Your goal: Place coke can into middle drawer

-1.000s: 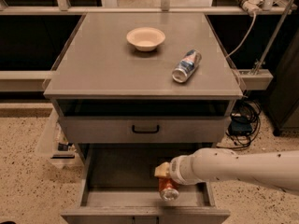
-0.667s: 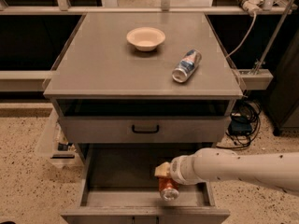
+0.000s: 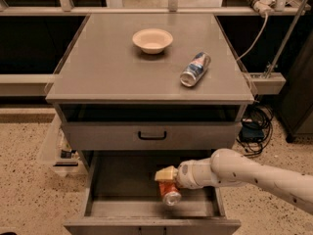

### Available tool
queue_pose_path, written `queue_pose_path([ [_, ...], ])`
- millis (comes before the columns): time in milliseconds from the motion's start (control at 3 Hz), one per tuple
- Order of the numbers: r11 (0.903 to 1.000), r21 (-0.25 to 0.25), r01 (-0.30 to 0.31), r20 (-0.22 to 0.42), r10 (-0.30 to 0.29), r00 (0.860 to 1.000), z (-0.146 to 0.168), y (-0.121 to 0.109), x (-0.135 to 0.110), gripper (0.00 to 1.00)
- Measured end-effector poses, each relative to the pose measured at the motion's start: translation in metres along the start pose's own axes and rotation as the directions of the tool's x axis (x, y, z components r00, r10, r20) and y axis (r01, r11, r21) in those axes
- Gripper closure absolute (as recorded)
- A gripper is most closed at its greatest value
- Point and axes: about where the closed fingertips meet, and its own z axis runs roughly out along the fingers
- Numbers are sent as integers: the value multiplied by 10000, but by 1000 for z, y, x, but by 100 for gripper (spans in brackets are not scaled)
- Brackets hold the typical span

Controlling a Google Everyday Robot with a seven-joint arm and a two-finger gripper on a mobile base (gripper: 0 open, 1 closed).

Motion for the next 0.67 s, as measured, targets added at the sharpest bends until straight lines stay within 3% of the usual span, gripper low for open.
queue_pose_path([
  [333,9949,-936,-373,-504,326,9982,36,-28,-6,100],
  [667,9880,-1206,-966,-893,861,9923,68,-56,-3,100],
])
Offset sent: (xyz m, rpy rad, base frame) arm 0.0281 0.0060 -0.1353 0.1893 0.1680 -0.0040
